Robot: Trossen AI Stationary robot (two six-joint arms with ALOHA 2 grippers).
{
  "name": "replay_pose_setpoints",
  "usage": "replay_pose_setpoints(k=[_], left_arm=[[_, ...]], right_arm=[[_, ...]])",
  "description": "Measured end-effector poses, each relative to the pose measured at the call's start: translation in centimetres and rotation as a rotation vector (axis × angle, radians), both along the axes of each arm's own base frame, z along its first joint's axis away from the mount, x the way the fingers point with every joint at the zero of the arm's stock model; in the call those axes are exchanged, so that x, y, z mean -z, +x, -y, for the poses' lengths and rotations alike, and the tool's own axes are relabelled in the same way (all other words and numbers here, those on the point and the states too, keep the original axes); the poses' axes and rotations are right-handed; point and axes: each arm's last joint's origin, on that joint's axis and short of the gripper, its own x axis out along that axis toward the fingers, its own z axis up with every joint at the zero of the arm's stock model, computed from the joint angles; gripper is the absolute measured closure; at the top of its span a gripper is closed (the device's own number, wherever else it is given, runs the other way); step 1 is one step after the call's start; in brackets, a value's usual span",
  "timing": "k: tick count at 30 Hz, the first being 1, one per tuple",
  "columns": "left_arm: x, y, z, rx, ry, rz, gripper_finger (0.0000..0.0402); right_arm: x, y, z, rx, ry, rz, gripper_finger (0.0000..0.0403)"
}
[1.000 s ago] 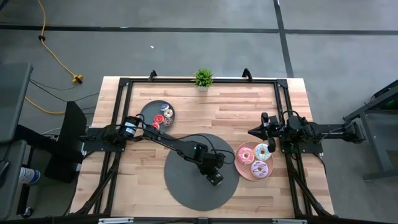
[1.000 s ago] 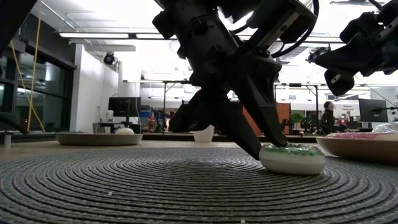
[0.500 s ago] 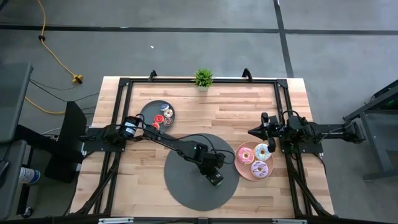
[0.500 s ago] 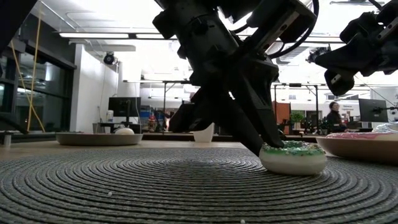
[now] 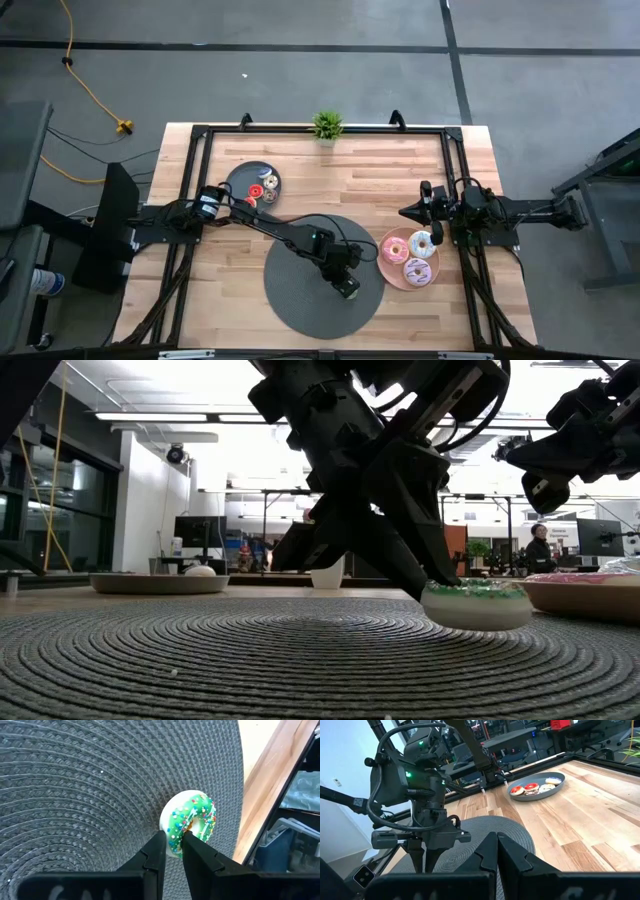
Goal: Pick & Place donuts
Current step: Put the small green donut on the gray plate
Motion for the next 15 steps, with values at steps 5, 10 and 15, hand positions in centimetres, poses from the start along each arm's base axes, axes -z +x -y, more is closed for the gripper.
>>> replay_pose_setpoints(k=[5,10,15], left_arm=[[-0.1,0.1,-0.1,0.004,-0.012,0.006,0.0347],[-0.9,0.2,-0.9,-0.013,-0.032,0.017,0.0347],[-3.1,-0.2,-2.6,-0.052,0.002,0.049,0.0347]], right_arm=[[0.0,0.0,0.0,0.0,0.0,0.0,0.0402],[0.0,0.0,0.0,0.0,0.0,0.0,0.0402],[0.0,0.0,0.0,0.0,0.0,0.0,0.0402]])
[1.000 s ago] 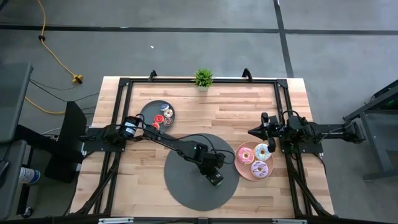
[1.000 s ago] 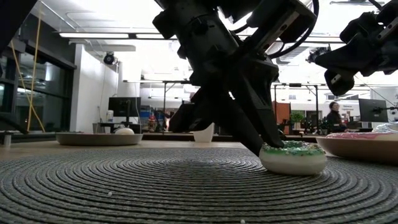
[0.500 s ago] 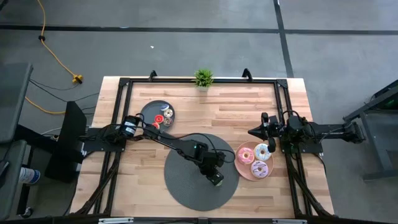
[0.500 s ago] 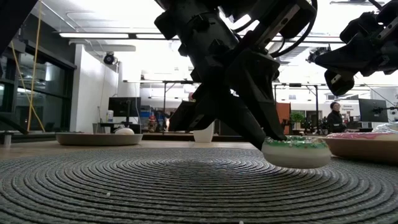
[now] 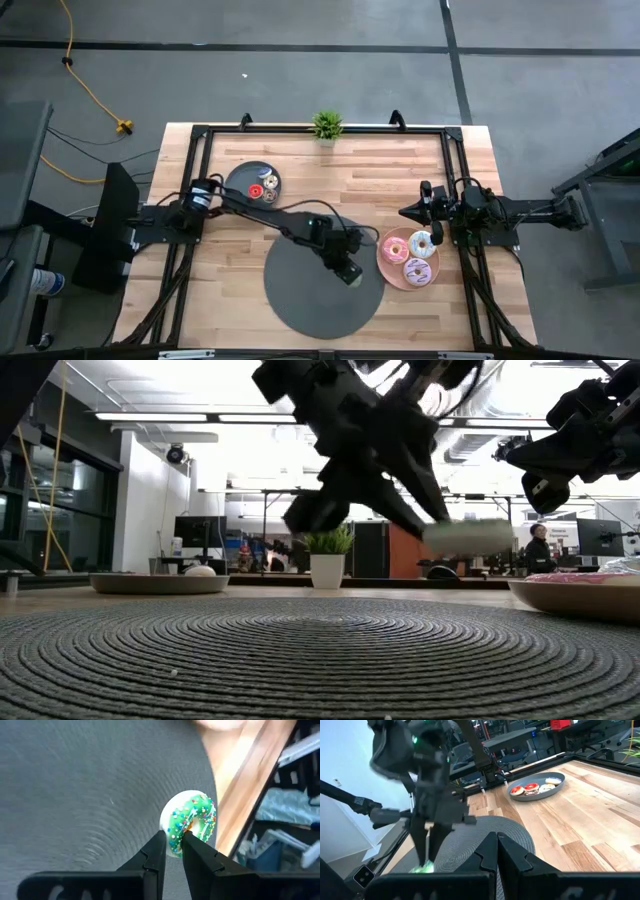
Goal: Pick & Place donuts
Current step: Put the small green donut on the gray plate
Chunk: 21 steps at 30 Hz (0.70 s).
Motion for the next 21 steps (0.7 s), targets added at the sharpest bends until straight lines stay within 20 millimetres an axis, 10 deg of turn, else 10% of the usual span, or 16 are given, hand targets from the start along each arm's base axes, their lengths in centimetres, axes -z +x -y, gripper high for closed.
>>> replay_pose_setpoints(k=[12,21], left_arm=[[-5.2,-3.1,-4.9,-0.1,0.112,0.057,0.0347],[-4.3,-10.7,-9.2,-0.293,0.115,0.036,0.0347]], right_arm=[[0.0,0.0,0.0,0.0,0.0,0.0,0.0402],[0.1,0.1,0.0,-0.001,0.0,-0.008,0.0402]])
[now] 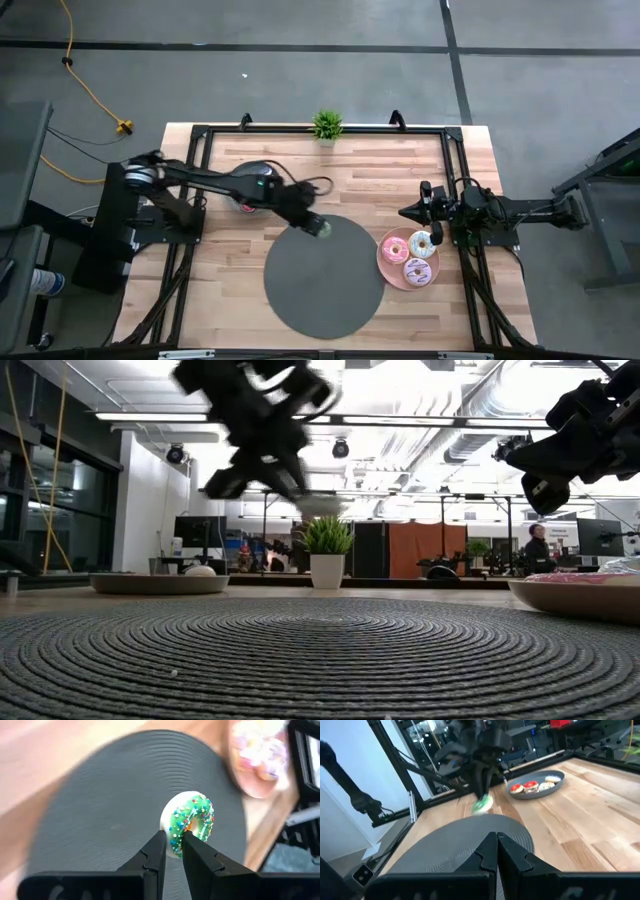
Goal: Pick & Place donuts
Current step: Put the small green donut on the gray plate
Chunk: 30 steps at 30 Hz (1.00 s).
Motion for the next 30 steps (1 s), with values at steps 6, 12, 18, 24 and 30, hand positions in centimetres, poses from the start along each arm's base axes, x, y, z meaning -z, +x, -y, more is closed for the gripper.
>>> replay_pose_setpoints(k=[6,12,18,24,30], left_arm=[[0.8,-6.1,-2.3,-0.141,-0.016,-0.013,0.0347],[1.2,-11.1,-4.4,-0.281,-0.012,-0.01,0.0347],[1.4,-14.8,-6.2,-0.397,-0.005,-0.03,0.0347],[1.6,-17.6,-7.9,-0.548,0.026,-0.07,0.0347],[2.1,-19.7,-8.8,-0.666,0.05,-0.062,0.0347]], right_arm=[[0.1,0.0,0.0,0.0,0.0,-0.009,0.0402],[0.1,0.1,0.0,0.001,0.0,-0.012,0.0402],[0.1,0.1,0.0,0.001,0.0,-0.012,0.0402],[0.1,0.1,0.0,0.0,0.0,-0.011,0.0402],[0.1,0.1,0.0,0.0,0.0,-0.011,0.0402]])
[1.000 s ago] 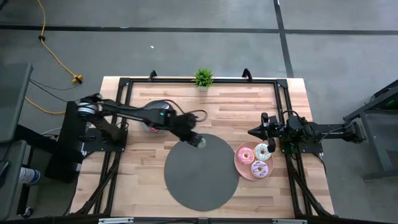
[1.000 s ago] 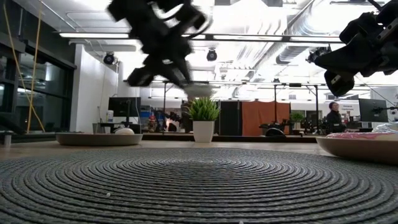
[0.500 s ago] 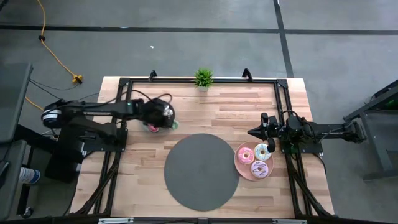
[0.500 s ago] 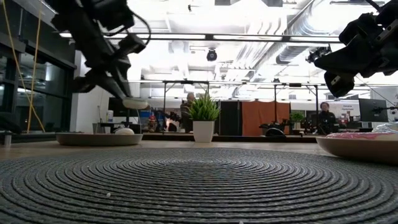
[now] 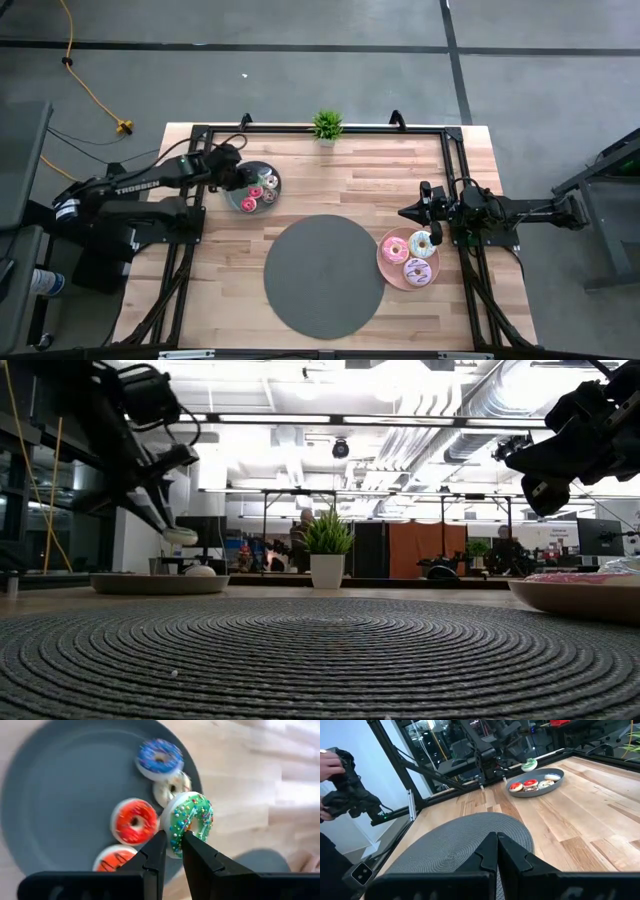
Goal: Pick & Place donuts
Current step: Put the small green donut on the gray plate
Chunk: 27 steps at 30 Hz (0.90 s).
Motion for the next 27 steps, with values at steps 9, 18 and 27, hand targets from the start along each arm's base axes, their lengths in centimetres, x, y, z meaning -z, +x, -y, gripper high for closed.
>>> replay_pose_setpoints(k=[9,18,27], left_arm=[[1.8,-2.2,-1.0,-0.226,-0.025,-0.019,0.0347],[2.5,-2.7,-1.2,-0.357,-0.05,-0.023,0.0347],[2.5,-2.8,-1.3,-0.406,-0.038,-0.03,0.0347]], right_arm=[[0.0,0.0,0.0,0.0,0.0,0.0,0.0402],[0.0,0.0,0.0,0.0,0.0,0.0,0.0402],[0.0,0.0,0.0,0.0,0.0,0.0,0.0402]])
